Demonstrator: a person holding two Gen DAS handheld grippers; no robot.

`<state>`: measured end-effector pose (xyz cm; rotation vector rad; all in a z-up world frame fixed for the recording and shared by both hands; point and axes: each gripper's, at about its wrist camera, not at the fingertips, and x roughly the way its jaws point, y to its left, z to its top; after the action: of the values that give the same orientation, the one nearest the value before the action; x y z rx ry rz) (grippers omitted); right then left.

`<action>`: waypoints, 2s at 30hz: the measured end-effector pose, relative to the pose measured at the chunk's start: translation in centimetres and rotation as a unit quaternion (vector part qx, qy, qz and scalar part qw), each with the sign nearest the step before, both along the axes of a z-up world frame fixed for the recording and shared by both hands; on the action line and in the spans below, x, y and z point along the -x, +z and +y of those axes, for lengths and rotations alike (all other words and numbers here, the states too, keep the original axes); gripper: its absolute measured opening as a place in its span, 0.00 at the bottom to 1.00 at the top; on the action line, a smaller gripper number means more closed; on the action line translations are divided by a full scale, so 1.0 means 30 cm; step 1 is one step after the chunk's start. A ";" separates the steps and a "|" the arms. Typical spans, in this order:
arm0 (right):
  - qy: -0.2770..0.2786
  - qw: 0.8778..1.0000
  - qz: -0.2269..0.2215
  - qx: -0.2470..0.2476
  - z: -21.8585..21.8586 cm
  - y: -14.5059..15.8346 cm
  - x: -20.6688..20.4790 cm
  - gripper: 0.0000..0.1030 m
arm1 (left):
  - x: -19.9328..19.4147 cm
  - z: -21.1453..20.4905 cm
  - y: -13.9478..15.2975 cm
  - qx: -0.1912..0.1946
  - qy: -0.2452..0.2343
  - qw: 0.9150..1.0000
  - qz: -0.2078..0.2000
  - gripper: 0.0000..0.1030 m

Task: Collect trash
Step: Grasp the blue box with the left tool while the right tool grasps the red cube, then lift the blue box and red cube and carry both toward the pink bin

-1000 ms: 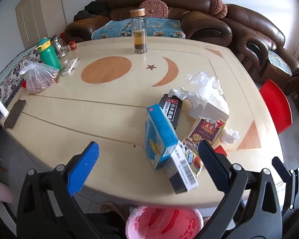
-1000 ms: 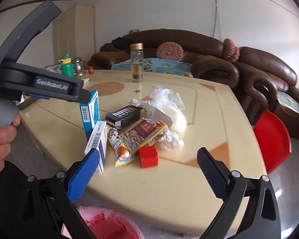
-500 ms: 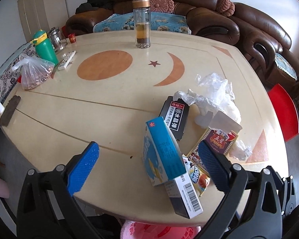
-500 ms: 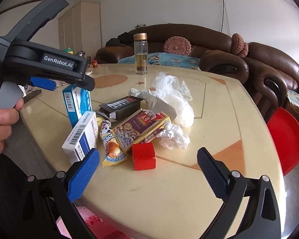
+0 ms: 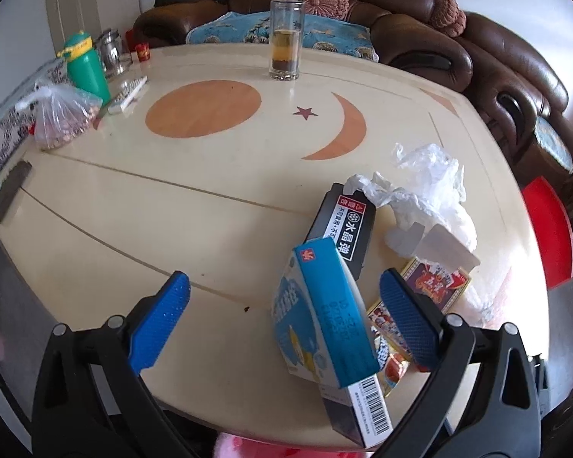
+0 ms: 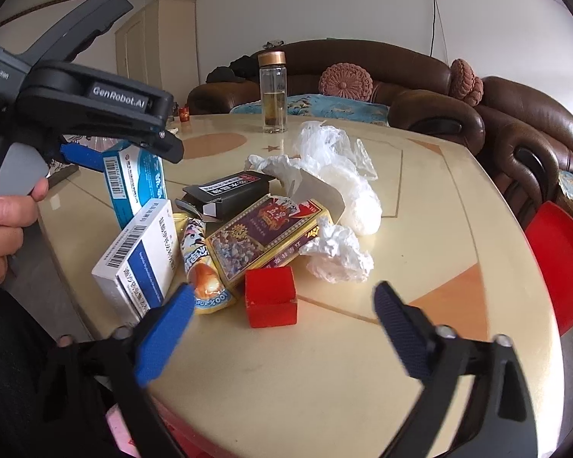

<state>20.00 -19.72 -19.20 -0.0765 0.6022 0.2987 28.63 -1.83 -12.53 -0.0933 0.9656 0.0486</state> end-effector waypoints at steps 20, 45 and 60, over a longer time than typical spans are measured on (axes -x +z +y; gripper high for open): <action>0.018 0.999 0.029 0.015 0.037 -0.072 -0.050 0.53 | -0.044 0.053 -0.057 0.043 0.016 0.999 0.029 0.54; -0.014 0.999 0.024 0.032 0.042 -0.089 -0.029 0.29 | -0.024 0.097 -0.056 0.046 0.019 0.998 0.031 0.24; -0.044 0.998 0.013 0.033 0.014 -0.053 -0.008 0.29 | 0.027 0.113 -0.022 0.010 0.009 1.000 0.005 0.23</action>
<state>20.23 -19.30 -20.79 -0.1100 0.6398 0.1944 27.83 1.55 -13.21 -0.1199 0.9762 0.0567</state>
